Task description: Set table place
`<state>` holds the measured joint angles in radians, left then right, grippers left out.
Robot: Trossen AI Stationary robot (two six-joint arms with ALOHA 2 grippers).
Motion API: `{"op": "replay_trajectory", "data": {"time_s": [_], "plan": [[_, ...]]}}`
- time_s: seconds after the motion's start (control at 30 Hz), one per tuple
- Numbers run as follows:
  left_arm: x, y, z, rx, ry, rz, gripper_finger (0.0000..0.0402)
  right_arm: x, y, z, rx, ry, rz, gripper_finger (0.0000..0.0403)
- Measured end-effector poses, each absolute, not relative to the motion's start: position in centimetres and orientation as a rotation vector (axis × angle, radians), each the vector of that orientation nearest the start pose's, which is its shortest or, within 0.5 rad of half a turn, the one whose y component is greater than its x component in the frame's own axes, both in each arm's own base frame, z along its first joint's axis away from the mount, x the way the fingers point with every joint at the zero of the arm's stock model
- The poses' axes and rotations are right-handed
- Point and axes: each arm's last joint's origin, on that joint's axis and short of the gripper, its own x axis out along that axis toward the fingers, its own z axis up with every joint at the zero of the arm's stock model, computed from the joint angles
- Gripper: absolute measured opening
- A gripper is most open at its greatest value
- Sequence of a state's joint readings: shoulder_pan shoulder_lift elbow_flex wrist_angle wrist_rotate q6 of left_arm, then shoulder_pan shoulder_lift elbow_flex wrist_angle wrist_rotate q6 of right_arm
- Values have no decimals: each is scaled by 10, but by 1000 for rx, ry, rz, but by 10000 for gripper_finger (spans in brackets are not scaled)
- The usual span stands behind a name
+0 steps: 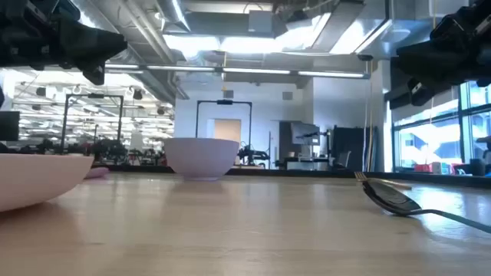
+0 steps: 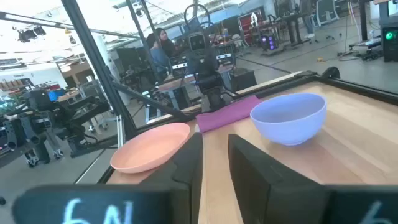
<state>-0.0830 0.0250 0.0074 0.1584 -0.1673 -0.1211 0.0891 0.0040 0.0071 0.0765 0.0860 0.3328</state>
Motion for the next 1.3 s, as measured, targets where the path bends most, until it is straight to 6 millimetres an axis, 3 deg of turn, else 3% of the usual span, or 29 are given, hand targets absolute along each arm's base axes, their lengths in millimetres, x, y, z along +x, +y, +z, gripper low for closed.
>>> {"op": "replay_trajectory", "data": {"time_s": [1.3], "plan": [[98, -3, 179, -138, -145, 76, 1, 97, 6, 173, 340, -78, 16, 78]]}}
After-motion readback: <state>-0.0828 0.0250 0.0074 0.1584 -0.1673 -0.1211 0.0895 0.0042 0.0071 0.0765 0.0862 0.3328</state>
